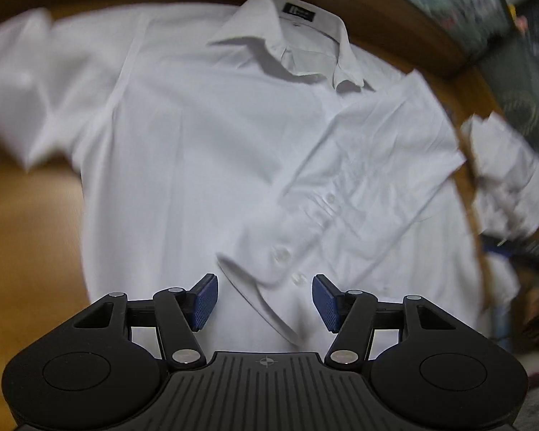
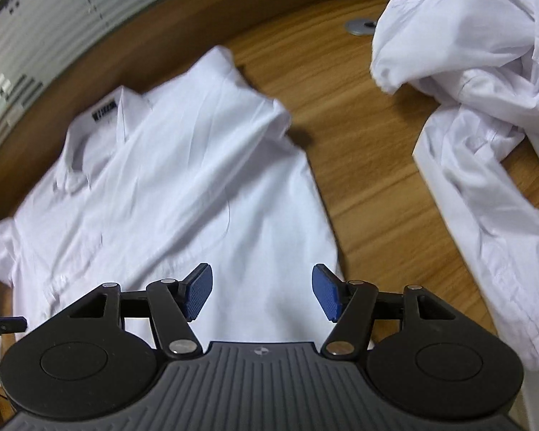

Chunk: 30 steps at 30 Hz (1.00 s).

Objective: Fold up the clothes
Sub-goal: 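Open both tools and release the shirt flat on the desk, then pinch the folded sleeve cuff with the left tool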

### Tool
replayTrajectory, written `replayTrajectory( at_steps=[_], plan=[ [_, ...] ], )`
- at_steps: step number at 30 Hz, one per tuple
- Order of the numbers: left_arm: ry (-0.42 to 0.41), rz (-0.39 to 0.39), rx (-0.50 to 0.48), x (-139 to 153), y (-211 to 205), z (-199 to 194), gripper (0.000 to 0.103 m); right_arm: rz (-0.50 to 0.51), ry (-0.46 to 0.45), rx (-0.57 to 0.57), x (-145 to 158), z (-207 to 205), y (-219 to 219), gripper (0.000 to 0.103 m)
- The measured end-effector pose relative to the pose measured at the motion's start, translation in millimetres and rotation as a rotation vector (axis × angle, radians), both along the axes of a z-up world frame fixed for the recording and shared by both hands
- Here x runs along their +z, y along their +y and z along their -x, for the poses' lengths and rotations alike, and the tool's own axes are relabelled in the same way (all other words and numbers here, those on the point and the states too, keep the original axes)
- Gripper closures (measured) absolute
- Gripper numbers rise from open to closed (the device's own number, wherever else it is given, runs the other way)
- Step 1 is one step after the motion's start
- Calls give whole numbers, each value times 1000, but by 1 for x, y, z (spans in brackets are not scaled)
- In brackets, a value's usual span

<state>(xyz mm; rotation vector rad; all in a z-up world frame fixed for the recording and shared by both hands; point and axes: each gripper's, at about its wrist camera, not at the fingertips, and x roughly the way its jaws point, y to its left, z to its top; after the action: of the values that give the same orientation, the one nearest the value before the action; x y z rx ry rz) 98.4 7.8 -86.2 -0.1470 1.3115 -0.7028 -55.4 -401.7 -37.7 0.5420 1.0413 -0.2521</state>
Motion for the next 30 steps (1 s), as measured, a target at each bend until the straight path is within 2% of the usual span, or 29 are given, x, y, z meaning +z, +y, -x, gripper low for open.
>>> replayTrajectory(
  at_steps=[2,3,4,7,12,14,15,19,26,30],
  plan=[
    [34,51,33,-6,2,9,46,8,19,14,-5,2,7,35],
    [49,60,42,-10,2,11,53,8,28,16,-7,2,10,35],
    [64,65,50,-15,2,13,54,7,36,17,-10,3,13,35],
    [91,58,63,-26,0,15,56,10,57,18,-16,5,20,35],
    [104,92,108,-31,3,13,57,26,69,20,-17,8,27,35],
    [117,105,137,-32,6,9,76,29,71,19,-17,8,28,35],
    [127,104,146,-33,8,8,93,30,72,19,-17,8,29,35],
    [141,105,192,-27,18,3,96,38,74,33,-18,6,32,35],
    [49,23,179,10,36,6,96,62,84,65,-21,4,37,35],
    [18,-29,197,20,47,10,96,71,98,82,-27,3,40,35]
  ],
)
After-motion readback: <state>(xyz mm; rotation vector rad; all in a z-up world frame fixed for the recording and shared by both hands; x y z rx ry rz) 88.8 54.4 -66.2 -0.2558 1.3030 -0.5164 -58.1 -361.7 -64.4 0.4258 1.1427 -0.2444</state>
